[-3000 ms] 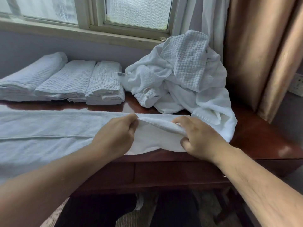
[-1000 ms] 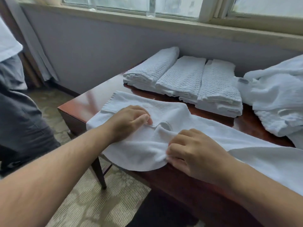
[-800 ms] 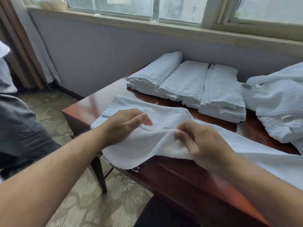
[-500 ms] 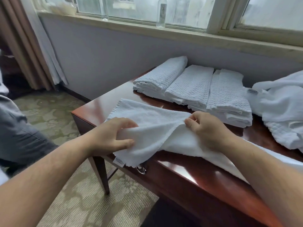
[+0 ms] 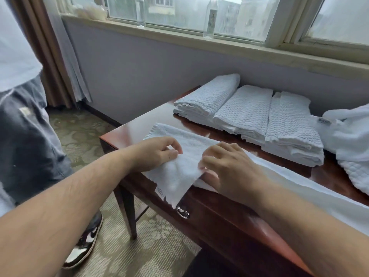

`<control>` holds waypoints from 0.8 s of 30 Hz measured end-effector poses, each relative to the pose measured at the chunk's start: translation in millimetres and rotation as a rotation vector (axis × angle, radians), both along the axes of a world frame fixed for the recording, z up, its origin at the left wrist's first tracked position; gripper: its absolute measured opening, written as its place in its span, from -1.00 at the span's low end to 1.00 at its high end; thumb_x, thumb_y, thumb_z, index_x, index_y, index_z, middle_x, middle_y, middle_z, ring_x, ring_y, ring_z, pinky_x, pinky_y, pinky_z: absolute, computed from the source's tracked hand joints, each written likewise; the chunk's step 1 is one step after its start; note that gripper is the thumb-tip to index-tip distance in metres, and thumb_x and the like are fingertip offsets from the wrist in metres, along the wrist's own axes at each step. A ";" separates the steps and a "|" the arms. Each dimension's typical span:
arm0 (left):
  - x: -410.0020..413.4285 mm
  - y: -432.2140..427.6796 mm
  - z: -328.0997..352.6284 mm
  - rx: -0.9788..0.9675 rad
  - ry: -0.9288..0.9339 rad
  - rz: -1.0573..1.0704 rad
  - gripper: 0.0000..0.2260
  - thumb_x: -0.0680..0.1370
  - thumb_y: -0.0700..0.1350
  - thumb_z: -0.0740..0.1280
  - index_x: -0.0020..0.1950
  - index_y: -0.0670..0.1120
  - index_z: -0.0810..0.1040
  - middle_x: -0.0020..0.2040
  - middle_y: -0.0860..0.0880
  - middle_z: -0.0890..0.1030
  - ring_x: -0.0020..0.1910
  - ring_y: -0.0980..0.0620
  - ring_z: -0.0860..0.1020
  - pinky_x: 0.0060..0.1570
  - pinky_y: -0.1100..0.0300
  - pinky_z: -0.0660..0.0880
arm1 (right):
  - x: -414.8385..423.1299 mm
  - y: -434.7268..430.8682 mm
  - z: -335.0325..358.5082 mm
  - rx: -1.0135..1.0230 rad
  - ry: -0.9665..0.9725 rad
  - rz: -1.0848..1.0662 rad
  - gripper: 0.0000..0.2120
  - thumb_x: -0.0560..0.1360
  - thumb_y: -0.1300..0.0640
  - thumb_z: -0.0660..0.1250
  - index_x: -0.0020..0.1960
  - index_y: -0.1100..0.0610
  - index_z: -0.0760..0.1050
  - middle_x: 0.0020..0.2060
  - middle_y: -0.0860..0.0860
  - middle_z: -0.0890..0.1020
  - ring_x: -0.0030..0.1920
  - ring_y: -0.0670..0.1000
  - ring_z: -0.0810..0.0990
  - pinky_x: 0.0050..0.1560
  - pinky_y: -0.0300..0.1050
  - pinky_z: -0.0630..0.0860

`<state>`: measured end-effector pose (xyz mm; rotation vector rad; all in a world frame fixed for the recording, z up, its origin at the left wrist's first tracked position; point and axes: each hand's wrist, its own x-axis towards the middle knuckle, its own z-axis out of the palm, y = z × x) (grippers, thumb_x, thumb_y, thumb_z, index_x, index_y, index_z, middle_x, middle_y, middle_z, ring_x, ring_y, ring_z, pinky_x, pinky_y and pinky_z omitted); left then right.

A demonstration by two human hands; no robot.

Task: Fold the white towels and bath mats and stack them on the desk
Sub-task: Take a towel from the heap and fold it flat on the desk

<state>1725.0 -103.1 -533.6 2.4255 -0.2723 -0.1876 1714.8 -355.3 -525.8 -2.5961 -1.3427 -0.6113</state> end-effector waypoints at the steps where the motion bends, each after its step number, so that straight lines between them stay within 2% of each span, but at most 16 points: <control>1: -0.1 0.8 -0.2 -0.029 -0.014 -0.007 -0.91 0.65 0.04 0.29 0.08 0.26 0.53 -0.17 0.18 0.55 -0.24 0.25 0.51 -0.21 0.27 0.36 | 1.2 5.7 -0.3 0.042 0.032 -0.011 -0.87 0.53 0.04 0.43 -0.03 0.10 0.63 -0.11 0.00 0.65 -0.06 0.13 0.62 -0.04 0.08 0.52; 3: 0.1 4.6 -3.5 -0.101 -0.096 -0.017 -0.87 0.62 -0.01 0.35 0.09 0.24 0.56 -0.19 0.15 0.57 -0.31 0.19 0.50 -0.21 0.22 0.43 | 5.4 13.2 -0.9 0.222 0.207 -0.091 -0.91 0.57 0.09 0.36 -0.08 0.10 0.56 -0.25 -0.03 0.62 -0.19 0.07 0.60 -0.17 0.00 0.48; 4: -0.8 7.2 -5.3 -0.133 -0.154 -0.001 -0.89 0.62 -0.03 0.36 0.06 0.21 0.58 -0.18 0.15 0.59 -0.32 0.15 0.50 -0.19 0.20 0.46 | 9.9 14.9 0.0 0.339 0.306 -0.156 -0.87 0.60 0.08 0.32 -0.12 0.06 0.52 -0.33 -0.08 0.59 -0.27 -0.04 0.56 -0.24 -0.10 0.45; 6: -5.6 13.6 -8.5 -0.301 -0.224 0.047 -0.95 0.59 0.07 0.37 -0.02 0.15 0.63 -0.21 0.17 0.61 -0.29 0.16 0.50 -0.16 0.23 0.44 | 21.0 15.9 2.3 0.484 0.420 -0.289 -0.76 0.63 0.02 0.25 -0.21 0.03 0.44 -0.42 -0.12 0.53 -0.34 -0.16 0.51 -0.36 -0.30 0.35; 8: -12.3 22.5 -12.9 -0.452 -0.240 0.051 -0.64 0.50 0.35 0.30 -0.01 0.10 0.66 -0.11 0.16 0.66 -0.10 0.22 0.57 0.01 0.31 0.44 | 31.7 16.8 5.5 0.507 0.438 -0.388 -0.67 0.65 -0.03 0.22 -0.27 0.02 0.40 -0.42 -0.11 0.50 -0.33 -0.21 0.50 -0.37 -0.34 0.32; 9: -15.3 26.6 -15.4 -0.431 -0.264 0.035 -0.54 0.45 0.43 0.30 0.03 0.10 0.67 0.00 0.17 0.67 0.05 0.23 0.58 0.13 0.32 0.43 | 35.9 18.1 7.1 0.501 0.438 -0.414 -0.64 0.66 -0.05 0.20 -0.30 0.02 0.37 -0.41 -0.10 0.49 -0.35 -0.19 0.49 -0.38 -0.31 0.30; 10: -17.7 29.6 -17.6 -0.350 -0.306 0.011 -0.53 0.40 0.43 0.35 0.08 0.11 0.67 0.09 0.17 0.65 0.18 0.20 0.55 0.24 0.28 0.41 | 39.7 19.7 7.9 0.498 0.442 -0.427 -0.61 0.66 -0.06 0.19 -0.32 0.02 0.34 -0.41 -0.10 0.47 -0.37 -0.16 0.46 -0.39 -0.27 0.26; 11: -19.1 32.6 -20.2 -0.221 -0.358 -0.012 -0.53 0.36 0.38 0.44 0.13 0.13 0.65 0.17 0.17 0.61 0.27 0.16 0.51 0.33 0.20 0.38 | 42.7 21.5 8.2 0.504 0.448 -0.435 -0.60 0.66 -0.07 0.19 -0.33 0.02 0.32 -0.42 -0.10 0.45 -0.39 -0.16 0.44 -0.40 -0.25 0.24; 13: -19.8 35.8 -25.5 0.004 -0.451 -0.029 -0.53 0.36 0.21 0.56 0.22 0.12 0.62 0.25 0.15 0.54 0.32 0.10 0.44 0.39 0.08 0.34 | 47.5 25.3 8.7 0.513 0.455 -0.447 -0.57 0.65 -0.09 0.20 -0.35 0.03 0.31 -0.45 -0.09 0.42 -0.40 -0.17 0.44 -0.42 -0.23 0.21; 15: -17.9 36.1 -30.4 0.048 -0.499 -0.006 -0.62 0.45 0.00 0.56 0.24 0.08 0.61 0.24 0.12 0.53 0.27 0.04 0.45 0.38 0.00 0.35 | 50.4 28.7 9.5 0.521 0.459 -0.449 -0.57 0.65 -0.11 0.20 -0.34 0.05 0.31 -0.46 -0.09 0.41 -0.40 -0.20 0.45 -0.42 -0.22 0.18; 18: -13.9 36.0 -34.6 0.029 -0.553 -0.008 -0.77 0.54 -0.21 0.43 0.17 -0.02 0.65 0.15 0.12 0.57 0.19 0.07 0.50 0.31 0.05 0.41 | 51.5 30.3 10.0 0.523 0.452 -0.445 -0.56 0.64 -0.13 0.22 -0.33 0.07 0.33 -0.47 -0.09 0.41 -0.41 -0.18 0.44 -0.39 -0.15 0.20; 21: -11.5 35.3 -33.2 -0.047 -0.505 0.008 -0.86 0.60 -0.24 0.32 0.02 -0.02 0.63 -0.01 0.14 0.60 0.04 0.12 0.56 0.11 0.10 0.48 | 49.9 28.8 10.3 0.488 0.398 -0.433 -0.61 0.62 -0.16 0.24 -0.28 0.03 0.41 -0.44 -0.09 0.49 -0.39 -0.13 0.47 -0.37 -0.12 0.26; 23: -10.2 33.3 -29.5 -0.201 -0.434 0.106 -0.77 0.66 -0.21 0.26 -0.09 0.09 0.56 -0.14 0.21 0.61 -0.08 0.25 0.55 -0.04 0.24 0.43 | 49.7 28.5 10.6 0.454 0.335 -0.423 -0.65 0.62 -0.17 0.23 -0.23 0.01 0.44 -0.42 -0.10 0.51 -0.36 -0.13 0.48 -0.38 -0.13 0.26; 24: -8.2 31.9 -27.0 -0.286 -0.389 0.174 -0.76 0.68 -0.17 0.25 -0.10 0.13 0.54 -0.14 0.24 0.61 -0.09 0.29 0.54 -0.07 0.34 0.40 | 50.1 28.5 10.6 0.435 0.306 -0.421 -0.66 0.62 -0.17 0.22 -0.23 0.01 0.44 -0.41 -0.10 0.50 -0.36 -0.13 0.47 -0.38 -0.14 0.25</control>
